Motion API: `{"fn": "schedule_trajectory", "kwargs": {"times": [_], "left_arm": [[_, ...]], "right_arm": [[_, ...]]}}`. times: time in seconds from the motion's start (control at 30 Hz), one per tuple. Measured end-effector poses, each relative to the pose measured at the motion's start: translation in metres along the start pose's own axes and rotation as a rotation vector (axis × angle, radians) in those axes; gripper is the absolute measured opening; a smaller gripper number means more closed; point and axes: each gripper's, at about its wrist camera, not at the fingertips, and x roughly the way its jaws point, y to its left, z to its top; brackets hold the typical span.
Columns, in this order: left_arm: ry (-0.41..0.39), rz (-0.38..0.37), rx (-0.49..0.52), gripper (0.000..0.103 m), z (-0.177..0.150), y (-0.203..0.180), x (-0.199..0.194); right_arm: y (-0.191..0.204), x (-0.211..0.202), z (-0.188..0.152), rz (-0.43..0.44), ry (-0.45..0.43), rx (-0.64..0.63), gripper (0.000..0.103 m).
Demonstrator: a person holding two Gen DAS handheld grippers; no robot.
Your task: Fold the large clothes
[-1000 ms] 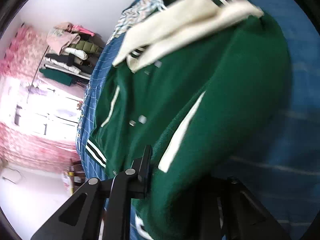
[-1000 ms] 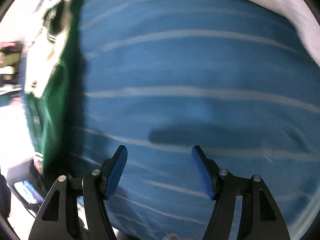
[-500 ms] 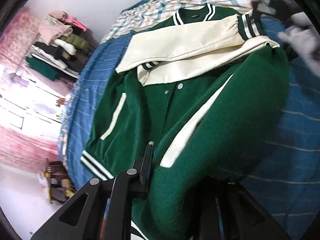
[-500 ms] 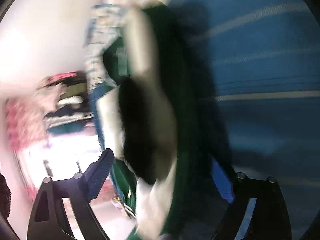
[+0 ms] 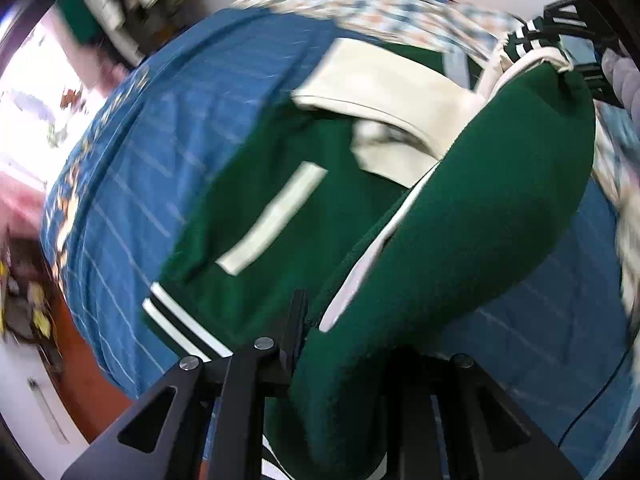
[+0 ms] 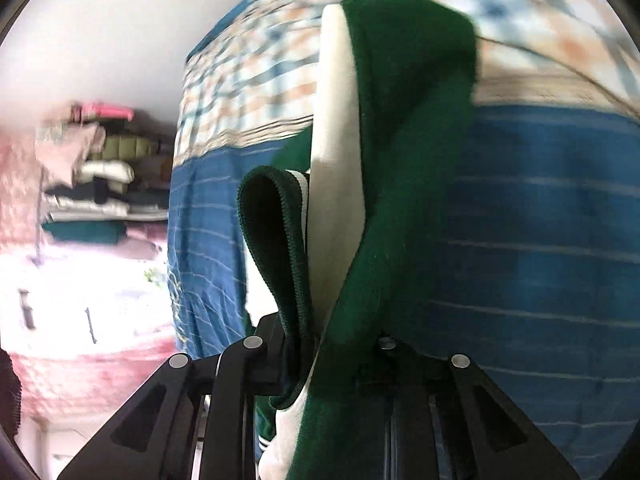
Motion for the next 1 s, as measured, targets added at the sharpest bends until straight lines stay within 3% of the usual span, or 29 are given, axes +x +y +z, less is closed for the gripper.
{"fn": "schedule_trajectory", "kwargs": {"times": [0.07, 0.23, 0.3, 0.37, 0.43, 0.47, 0.5, 0.57, 0.63, 0.7, 0.77, 0.8, 0.87, 0.93, 1.0], "left_arm": [[0.053, -0.043, -0.094, 0.018, 0.013, 0.036, 0.017], [0.14, -0.085, -0.251, 0.02, 0.018, 0.097, 0.067], [0.179, -0.133, -0.311, 0.021, 0.013, 0.12, 0.091], [0.223, -0.235, -0.391, 0.023, 0.01, 0.146, 0.108], [0.225, -0.333, -0.49, 0.031, 0.007, 0.174, 0.108], [0.217, -0.389, -0.566, 0.037, 0.003, 0.193, 0.104], [0.2, -0.406, -0.615, 0.046, -0.001, 0.208, 0.098], [0.164, -0.382, -0.665, 0.062, -0.009, 0.234, 0.083], [0.151, -0.296, -0.656, 0.065, -0.018, 0.25, 0.07], [0.146, -0.25, -0.62, 0.066, -0.025, 0.252, 0.063], [0.167, -0.235, -0.566, 0.066, -0.028, 0.242, 0.066], [0.176, -0.243, -0.545, 0.066, -0.029, 0.234, 0.07], [0.189, -0.237, -0.504, 0.066, -0.026, 0.22, 0.08], [0.196, -0.152, -0.442, 0.067, -0.021, 0.206, 0.096], [0.211, -0.08, -0.423, 0.075, -0.023, 0.203, 0.122]], "right_arm": [[0.047, 0.045, -0.004, -0.06, 0.026, -0.032, 0.022], [0.122, 0.144, 0.0, -0.232, 0.141, -0.145, 0.022], [0.134, 0.183, -0.001, -0.331, 0.177, -0.164, 0.023], [0.134, 0.217, -0.004, -0.427, 0.218, -0.183, 0.026], [0.135, 0.228, -0.006, -0.432, 0.228, -0.181, 0.051], [0.141, 0.23, -0.006, -0.392, 0.232, -0.186, 0.058], [0.147, 0.236, -0.01, -0.328, 0.236, -0.193, 0.072], [0.153, 0.224, -0.019, -0.117, 0.271, -0.199, 0.077], [0.15, 0.194, -0.028, -0.021, 0.264, -0.19, 0.077], [0.138, 0.166, -0.04, 0.014, 0.233, -0.178, 0.077], [0.11, 0.136, -0.052, -0.022, 0.194, -0.161, 0.077], [0.108, 0.14, -0.055, -0.045, 0.176, -0.155, 0.077], [0.064, 0.11, -0.062, -0.154, 0.132, -0.14, 0.077], [0.026, 0.095, -0.058, -0.215, 0.112, -0.108, 0.077], [-0.01, 0.092, -0.05, -0.25, 0.094, -0.084, 0.077]]}}
